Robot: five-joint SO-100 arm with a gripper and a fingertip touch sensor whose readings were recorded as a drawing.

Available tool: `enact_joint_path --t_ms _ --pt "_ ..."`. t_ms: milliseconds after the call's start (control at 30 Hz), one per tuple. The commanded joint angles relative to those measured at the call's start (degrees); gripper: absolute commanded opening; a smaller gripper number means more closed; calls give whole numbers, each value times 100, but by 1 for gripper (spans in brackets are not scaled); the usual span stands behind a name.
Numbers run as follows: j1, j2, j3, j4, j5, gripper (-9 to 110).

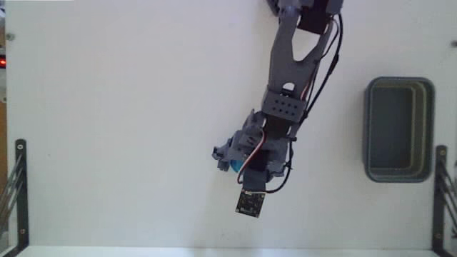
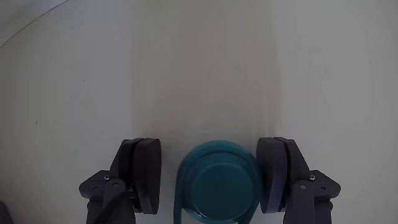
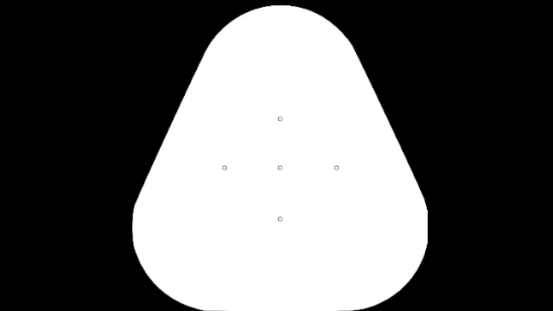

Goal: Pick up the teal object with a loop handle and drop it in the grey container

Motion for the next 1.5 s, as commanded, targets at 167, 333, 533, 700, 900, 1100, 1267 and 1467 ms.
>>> enact_joint_path --t_ms 167,333,533,700,900,1100,1267,1467 --pt "-4 181 55 -58 0 90" --pt "-4 181 55 -58 0 89" --pt "-4 181 55 -58 0 87" --pt "-4 181 55 -58 0 86" --pt "-4 181 55 -58 0 84" --pt "-4 181 55 -58 0 82" --pt "-4 181 55 -58 0 81" --pt "-4 181 55 -58 0 79"
